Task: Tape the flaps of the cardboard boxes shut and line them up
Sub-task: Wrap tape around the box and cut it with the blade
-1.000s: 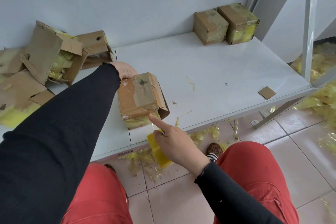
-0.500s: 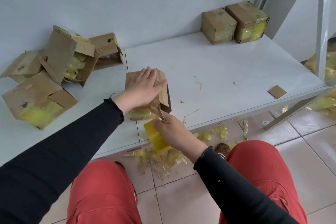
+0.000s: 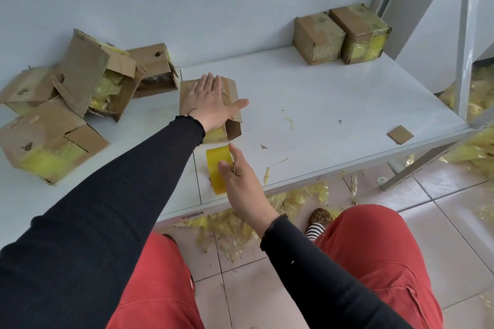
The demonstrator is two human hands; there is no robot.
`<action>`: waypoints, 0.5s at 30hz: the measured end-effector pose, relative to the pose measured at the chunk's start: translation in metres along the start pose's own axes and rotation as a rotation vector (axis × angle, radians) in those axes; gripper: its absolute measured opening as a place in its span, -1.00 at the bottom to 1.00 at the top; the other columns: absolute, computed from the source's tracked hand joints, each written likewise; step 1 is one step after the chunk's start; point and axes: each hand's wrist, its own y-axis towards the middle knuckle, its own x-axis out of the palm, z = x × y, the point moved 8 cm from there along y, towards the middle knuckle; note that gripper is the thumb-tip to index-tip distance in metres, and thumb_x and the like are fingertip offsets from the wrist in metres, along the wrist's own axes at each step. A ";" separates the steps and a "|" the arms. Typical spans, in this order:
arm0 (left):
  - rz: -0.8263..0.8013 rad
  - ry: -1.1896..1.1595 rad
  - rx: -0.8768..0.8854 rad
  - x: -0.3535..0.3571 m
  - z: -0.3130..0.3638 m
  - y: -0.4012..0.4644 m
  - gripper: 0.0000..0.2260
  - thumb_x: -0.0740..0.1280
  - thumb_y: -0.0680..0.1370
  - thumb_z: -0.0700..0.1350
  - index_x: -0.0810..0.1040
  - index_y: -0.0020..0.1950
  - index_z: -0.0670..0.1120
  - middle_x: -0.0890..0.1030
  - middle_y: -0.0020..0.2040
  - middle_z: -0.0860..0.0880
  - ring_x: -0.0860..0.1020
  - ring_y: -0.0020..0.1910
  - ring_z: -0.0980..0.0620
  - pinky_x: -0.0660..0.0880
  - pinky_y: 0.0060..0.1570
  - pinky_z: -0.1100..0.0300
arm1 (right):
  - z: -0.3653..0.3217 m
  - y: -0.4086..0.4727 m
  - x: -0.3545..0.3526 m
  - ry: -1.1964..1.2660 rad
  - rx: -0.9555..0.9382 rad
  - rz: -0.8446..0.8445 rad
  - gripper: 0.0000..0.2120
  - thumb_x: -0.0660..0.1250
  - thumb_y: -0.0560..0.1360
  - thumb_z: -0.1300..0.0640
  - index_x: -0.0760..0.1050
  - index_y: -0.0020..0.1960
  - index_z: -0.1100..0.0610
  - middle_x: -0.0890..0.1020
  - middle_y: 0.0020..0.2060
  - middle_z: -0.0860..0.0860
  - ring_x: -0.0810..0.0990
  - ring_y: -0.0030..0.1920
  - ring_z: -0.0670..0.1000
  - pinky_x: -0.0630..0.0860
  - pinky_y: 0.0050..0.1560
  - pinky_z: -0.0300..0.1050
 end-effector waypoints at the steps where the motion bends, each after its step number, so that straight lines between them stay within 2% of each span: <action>1: 0.007 0.001 0.005 0.001 -0.001 0.000 0.13 -0.28 0.38 0.66 -0.15 0.69 -0.14 -0.12 0.70 -0.12 -0.13 0.68 -0.04 -0.15 0.64 -0.01 | 0.001 -0.001 0.000 -0.030 0.006 0.011 -0.48 0.09 0.73 -0.02 0.07 0.66 0.00 0.46 0.45 0.02 0.43 0.44 0.07 0.32 0.20 -0.14; 4: 0.011 -0.011 -0.001 0.001 -0.003 -0.001 0.03 -0.26 0.47 0.59 -0.16 0.70 -0.12 -0.14 0.70 -0.10 -0.15 0.68 -0.02 -0.16 0.64 0.00 | 0.000 0.000 0.002 -0.059 0.033 0.014 -0.48 0.08 0.73 -0.01 0.08 0.65 0.04 0.48 0.45 0.11 0.47 0.39 0.14 0.39 0.25 -0.03; 6: 0.009 -0.049 -0.006 -0.003 -0.004 -0.004 -0.04 -0.23 0.53 0.55 -0.13 0.70 -0.11 -0.13 0.70 -0.09 -0.14 0.68 -0.01 -0.15 0.64 -0.01 | -0.002 -0.001 0.003 -0.034 0.043 0.015 -0.48 0.09 0.73 0.01 0.08 0.66 0.04 0.47 0.46 0.11 0.49 0.34 0.08 0.40 0.25 -0.05; 8: 0.105 -0.274 0.017 -0.020 -0.004 -0.013 -0.18 -0.08 0.62 0.46 0.05 0.70 -0.08 -0.02 0.70 -0.08 -0.07 0.68 0.00 -0.06 0.64 -0.01 | -0.002 -0.003 0.006 0.012 0.047 -0.005 -0.46 0.10 0.73 0.01 0.05 0.66 0.03 0.37 0.54 0.08 0.42 0.43 0.03 0.32 0.27 -0.15; 10: 0.354 -0.636 0.034 -0.047 -0.014 -0.035 -0.44 0.13 0.69 0.24 0.34 0.60 -0.03 0.21 0.65 -0.07 0.14 0.63 0.03 0.11 0.60 0.03 | -0.001 -0.005 0.007 0.058 0.053 -0.029 -0.45 0.11 0.72 0.01 0.04 0.66 0.00 0.27 0.60 0.04 0.32 0.52 -0.01 0.26 0.28 -0.20; 11: 0.493 -0.749 0.035 -0.059 -0.022 -0.053 -0.56 0.21 0.69 0.13 0.45 0.51 -0.03 0.36 0.56 -0.06 0.30 0.53 0.07 0.25 0.54 0.05 | 0.000 -0.005 0.006 0.077 0.055 -0.040 -0.45 0.12 0.72 0.01 0.04 0.66 -0.01 0.25 0.61 0.03 0.33 0.49 -0.04 0.27 0.26 -0.22; 12: 0.585 -0.774 0.017 -0.063 -0.026 -0.073 -0.66 0.26 0.67 0.06 0.52 0.39 -0.02 0.46 0.40 -0.04 0.44 0.34 0.13 0.39 0.40 0.06 | 0.000 -0.005 0.006 0.090 0.057 -0.057 -0.45 0.12 0.72 0.00 0.04 0.66 -0.02 0.24 0.61 0.02 0.34 0.46 -0.07 0.27 0.23 -0.22; 13: 0.615 -0.764 -0.015 -0.059 -0.030 -0.091 -0.74 0.29 0.64 0.04 0.54 0.28 -0.01 0.49 0.22 -0.01 0.48 0.11 0.17 0.48 0.20 0.09 | 0.000 -0.004 0.006 0.093 0.057 -0.074 -0.45 0.12 0.72 -0.01 0.05 0.66 -0.03 0.24 0.61 0.01 0.34 0.46 -0.07 0.27 0.23 -0.21; 14: 0.578 -0.763 -0.062 -0.047 -0.032 -0.106 -0.77 0.31 0.60 0.07 0.52 0.19 0.00 0.47 0.09 0.02 0.46 -0.05 0.18 0.48 0.00 0.11 | 0.000 -0.003 0.005 0.083 0.053 -0.086 -0.45 0.12 0.71 -0.03 0.07 0.66 -0.02 0.24 0.61 0.00 0.33 0.49 -0.05 0.26 0.25 -0.20; 15: 0.480 -0.789 -0.132 -0.028 -0.033 -0.120 -0.74 0.32 0.58 0.13 0.47 0.17 0.02 0.45 0.01 0.04 0.45 -0.11 0.18 0.43 -0.12 0.14 | -0.001 -0.003 0.002 0.051 0.043 -0.092 -0.47 0.11 0.71 -0.05 0.11 0.64 0.00 0.27 0.60 0.01 0.34 0.49 -0.03 0.25 0.27 -0.18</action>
